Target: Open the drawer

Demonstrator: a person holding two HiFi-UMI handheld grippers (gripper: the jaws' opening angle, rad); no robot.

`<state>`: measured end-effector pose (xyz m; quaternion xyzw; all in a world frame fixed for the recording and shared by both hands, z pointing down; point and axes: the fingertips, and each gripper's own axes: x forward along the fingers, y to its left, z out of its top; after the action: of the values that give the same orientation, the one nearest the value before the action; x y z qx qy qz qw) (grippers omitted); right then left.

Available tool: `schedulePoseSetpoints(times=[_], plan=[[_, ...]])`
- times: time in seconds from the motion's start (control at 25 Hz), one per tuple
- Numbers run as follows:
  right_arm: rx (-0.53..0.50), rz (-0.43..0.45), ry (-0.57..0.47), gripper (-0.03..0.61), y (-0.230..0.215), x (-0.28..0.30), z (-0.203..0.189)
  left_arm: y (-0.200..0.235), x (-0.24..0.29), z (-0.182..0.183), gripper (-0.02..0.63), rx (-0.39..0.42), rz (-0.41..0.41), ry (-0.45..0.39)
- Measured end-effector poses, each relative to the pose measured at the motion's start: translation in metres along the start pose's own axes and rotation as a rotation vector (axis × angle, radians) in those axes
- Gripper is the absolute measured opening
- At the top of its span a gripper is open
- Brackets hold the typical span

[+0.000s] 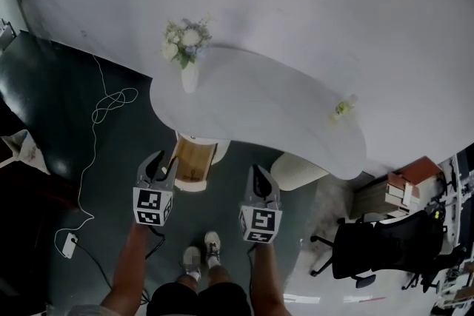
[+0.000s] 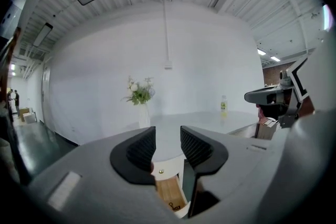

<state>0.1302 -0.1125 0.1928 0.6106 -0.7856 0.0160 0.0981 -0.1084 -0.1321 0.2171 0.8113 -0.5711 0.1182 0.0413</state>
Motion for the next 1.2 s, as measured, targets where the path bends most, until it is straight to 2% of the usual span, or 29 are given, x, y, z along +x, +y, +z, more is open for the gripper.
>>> schedulePoseSetpoints(times=[0.2,0.44,0.76,1.2], plan=[[-0.021,0.001,-0.057,0.003,0.0,-0.028,0.057,-0.003,-0.033,0.053,0.146,0.012,0.012,-0.056],[-0.018,-0.008,-0.097,0.003,0.007,-0.066,0.094,-0.002,-0.072,0.082,0.124,0.022,0.022,-0.077],[-0.019,-0.014,-0.12,0.003,0.016,-0.103,0.104,0.001,-0.116,0.095,0.095,0.03,0.049,-0.105],[-0.033,0.012,-0.129,0.003,0.041,-0.129,0.099,0.002,-0.156,0.083,0.041,0.029,0.071,-0.09]])
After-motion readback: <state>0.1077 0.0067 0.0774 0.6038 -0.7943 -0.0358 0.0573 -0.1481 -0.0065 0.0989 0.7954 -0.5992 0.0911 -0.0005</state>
